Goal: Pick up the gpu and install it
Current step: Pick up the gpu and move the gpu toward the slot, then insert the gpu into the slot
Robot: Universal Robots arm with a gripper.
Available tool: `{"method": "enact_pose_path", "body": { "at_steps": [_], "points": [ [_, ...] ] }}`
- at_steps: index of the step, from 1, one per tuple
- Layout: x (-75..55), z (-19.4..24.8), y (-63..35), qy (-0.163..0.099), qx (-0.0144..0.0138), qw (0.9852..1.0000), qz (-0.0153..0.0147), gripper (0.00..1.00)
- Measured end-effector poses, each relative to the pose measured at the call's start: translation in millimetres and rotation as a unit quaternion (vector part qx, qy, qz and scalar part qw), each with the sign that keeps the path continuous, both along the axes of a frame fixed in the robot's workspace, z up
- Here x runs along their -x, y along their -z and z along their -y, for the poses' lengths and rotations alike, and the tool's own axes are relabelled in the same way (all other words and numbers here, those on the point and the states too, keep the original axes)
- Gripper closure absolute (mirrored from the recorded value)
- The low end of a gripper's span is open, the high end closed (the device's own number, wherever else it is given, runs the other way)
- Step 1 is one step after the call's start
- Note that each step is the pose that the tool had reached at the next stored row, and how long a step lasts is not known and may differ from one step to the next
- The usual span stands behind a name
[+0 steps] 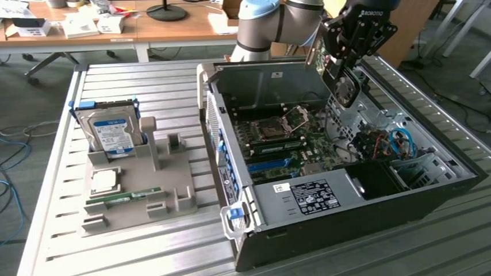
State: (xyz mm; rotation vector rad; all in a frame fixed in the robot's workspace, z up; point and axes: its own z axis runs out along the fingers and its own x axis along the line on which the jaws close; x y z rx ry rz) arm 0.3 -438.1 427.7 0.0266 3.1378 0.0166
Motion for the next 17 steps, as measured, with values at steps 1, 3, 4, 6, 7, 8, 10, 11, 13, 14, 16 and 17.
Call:
{"method": "enact_pose_path", "body": {
  "at_steps": [1,3,4,6,7,8,10,11,13,14,16,17],
  "points": [
    [0.0,0.0,0.0,0.0,0.0,1.0,0.0,0.74],
    [-0.9,0.0,0.0,0.0,0.0,1.0,0.0,0.74],
    [-1.8,0.0,0.0,0.0,0.0,1.0,0.0,0.74],
    [-4.0,0.0,0.0,0.0,0.0,1.0,0.0,0.74],
    [-5.2,0.0,0.0,0.0,0.0,1.0,0.0,0.74],
    [-6.4,0.0,0.0,0.0,0.0,1.0,0.0,0.74],
    [-6.9,0.0,0.0,0.0,0.0,1.0,0.0,0.74],
    [-6.9,0.0,0.0,0.0,0.0,1.0,0.0,0.74],
    [-6.9,0.0,0.1,0.0,0.0,1.0,0.0,0.74],
    [-6.9,0.0,0.1,0.0,0.0,1.0,0.0,0.74],
    [-6.9,0.0,0.1,0.0,0.0,1.0,0.0,0.74],
    [-6.9,0.0,0.0,0.0,0.0,1.0,0.0,0.74]
  ]
}}
